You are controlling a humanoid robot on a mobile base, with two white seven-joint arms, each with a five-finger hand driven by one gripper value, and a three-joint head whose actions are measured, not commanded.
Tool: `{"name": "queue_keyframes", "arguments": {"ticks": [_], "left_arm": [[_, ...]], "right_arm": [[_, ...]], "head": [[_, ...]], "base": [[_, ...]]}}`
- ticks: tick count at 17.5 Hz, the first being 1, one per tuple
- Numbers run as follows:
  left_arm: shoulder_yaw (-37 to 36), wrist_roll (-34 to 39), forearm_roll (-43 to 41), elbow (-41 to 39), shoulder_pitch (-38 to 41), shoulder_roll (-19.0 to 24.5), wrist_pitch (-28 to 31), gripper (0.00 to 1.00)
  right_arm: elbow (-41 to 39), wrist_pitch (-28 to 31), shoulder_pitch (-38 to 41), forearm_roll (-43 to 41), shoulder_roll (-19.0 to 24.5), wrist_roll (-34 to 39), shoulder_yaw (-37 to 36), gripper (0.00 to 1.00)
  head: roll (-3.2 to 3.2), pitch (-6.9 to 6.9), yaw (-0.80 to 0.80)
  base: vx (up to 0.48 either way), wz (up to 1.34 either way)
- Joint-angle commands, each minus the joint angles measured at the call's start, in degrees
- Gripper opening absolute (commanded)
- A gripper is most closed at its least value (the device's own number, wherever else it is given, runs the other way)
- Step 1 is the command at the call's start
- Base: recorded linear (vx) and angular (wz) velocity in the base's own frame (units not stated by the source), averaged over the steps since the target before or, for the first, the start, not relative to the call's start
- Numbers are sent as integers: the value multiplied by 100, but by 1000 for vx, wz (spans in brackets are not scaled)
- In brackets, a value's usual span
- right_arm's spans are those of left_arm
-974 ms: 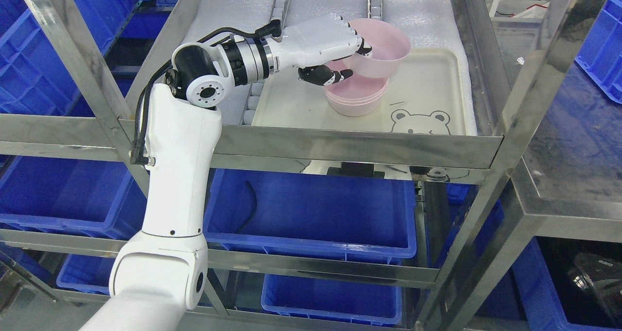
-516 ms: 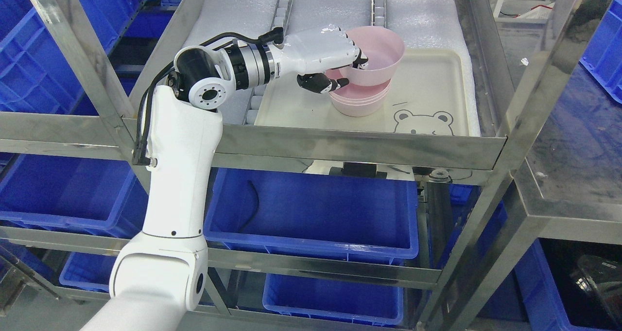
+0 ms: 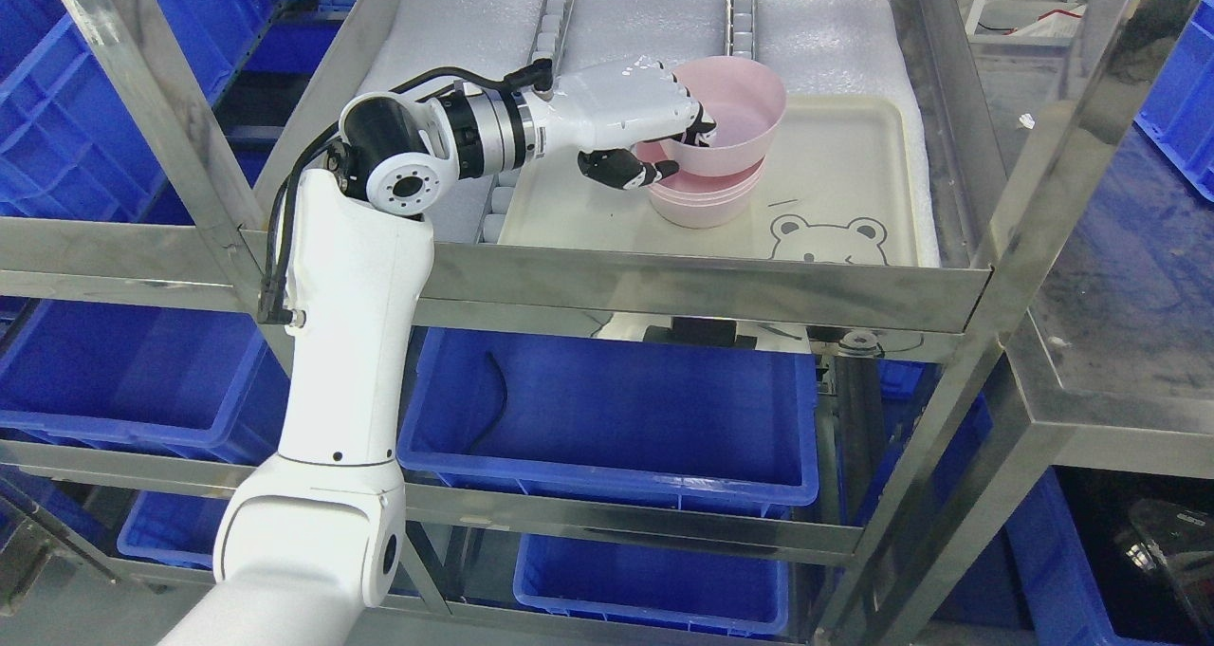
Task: Stack pink IKEA bowl on shelf middle layer
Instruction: 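Lower the pink bowl into the other pink bowl with the left hand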
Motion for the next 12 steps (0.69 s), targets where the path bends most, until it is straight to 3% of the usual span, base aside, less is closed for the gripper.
{"name": "queue_keyframes", "arguments": {"ticks": [1,12], "left_arm": [[42,-187,111,-50,-46,100,-3,10],[174,-406,49,-59,-47,100,-3,8]], "right_arm": [[-100,-5,26,0,-100,-1,0,100],[-100,-5,18,0,-100,-1,0,100]], "head": [[0,0,0],[0,0,0]], "base": [[0,0],[0,0]]}}
